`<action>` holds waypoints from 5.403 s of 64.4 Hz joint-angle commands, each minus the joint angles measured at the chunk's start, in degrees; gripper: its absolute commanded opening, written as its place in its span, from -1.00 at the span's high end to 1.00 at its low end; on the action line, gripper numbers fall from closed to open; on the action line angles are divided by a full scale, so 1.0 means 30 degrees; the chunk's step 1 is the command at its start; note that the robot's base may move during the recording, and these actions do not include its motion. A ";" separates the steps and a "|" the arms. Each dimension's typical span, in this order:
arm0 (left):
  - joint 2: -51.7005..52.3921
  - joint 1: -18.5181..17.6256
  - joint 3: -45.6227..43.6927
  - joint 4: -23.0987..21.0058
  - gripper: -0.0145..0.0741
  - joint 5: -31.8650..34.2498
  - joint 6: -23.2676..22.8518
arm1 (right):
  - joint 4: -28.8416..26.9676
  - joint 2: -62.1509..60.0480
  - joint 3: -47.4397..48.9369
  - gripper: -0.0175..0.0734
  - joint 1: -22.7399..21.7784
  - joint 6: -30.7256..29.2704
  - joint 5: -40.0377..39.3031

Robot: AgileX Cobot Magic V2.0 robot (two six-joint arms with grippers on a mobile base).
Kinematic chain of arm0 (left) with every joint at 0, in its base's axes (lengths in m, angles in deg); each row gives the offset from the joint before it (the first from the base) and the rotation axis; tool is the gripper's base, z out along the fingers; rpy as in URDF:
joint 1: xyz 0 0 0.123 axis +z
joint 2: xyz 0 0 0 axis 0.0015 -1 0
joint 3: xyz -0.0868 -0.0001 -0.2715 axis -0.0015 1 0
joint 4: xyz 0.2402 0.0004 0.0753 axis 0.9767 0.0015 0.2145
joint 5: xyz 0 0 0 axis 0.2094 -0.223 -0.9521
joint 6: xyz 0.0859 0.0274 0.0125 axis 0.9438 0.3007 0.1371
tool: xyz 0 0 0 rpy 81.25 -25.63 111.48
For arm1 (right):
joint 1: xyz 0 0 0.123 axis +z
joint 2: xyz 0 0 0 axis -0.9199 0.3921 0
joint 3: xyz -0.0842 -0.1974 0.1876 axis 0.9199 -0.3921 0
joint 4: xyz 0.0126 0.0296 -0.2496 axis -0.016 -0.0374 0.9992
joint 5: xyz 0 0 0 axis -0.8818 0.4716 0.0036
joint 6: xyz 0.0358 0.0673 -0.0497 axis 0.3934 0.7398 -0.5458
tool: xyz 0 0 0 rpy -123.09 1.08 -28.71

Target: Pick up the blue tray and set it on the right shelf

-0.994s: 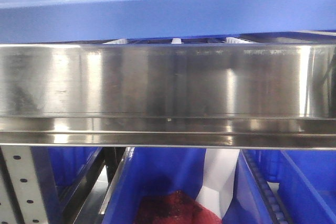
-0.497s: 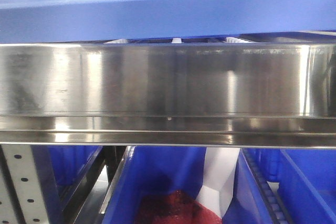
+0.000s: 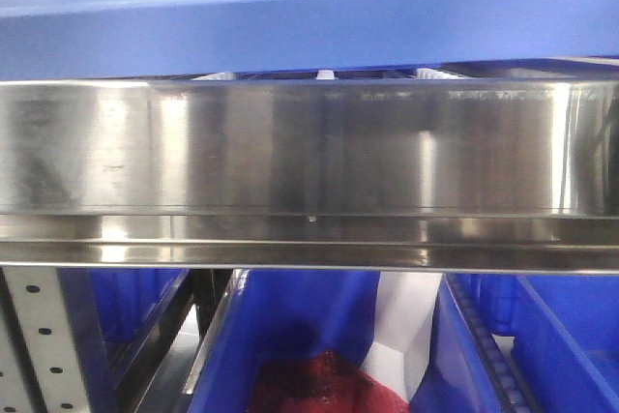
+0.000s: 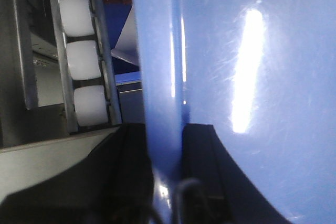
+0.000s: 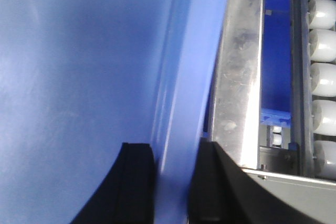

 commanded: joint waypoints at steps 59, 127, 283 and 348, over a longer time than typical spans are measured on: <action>-0.6035 0.2926 -0.7254 0.2751 0.78 0.1576 0.1298 | 0.2451 0.8630 0.7663 0.49 -0.0052 -0.1256 -0.1703; -0.5838 0.2938 -0.7254 0.3036 -0.53 0.1665 0.1720 | 0.3545 0.8707 0.7624 -0.66 -0.0765 -0.1238 -0.1609; 2.4221 0.9697 2.2605 -0.2558 0.78 2.0953 1.2222 | 0.2464 -1.6950 -1.3053 0.49 -0.0547 -0.3705 -1.3468; 2.5299 1.3386 2.6681 -0.2460 0.78 2.4669 1.0873 | 0.2464 -1.6950 -1.3053 0.49 -0.0547 -0.3705 -1.3472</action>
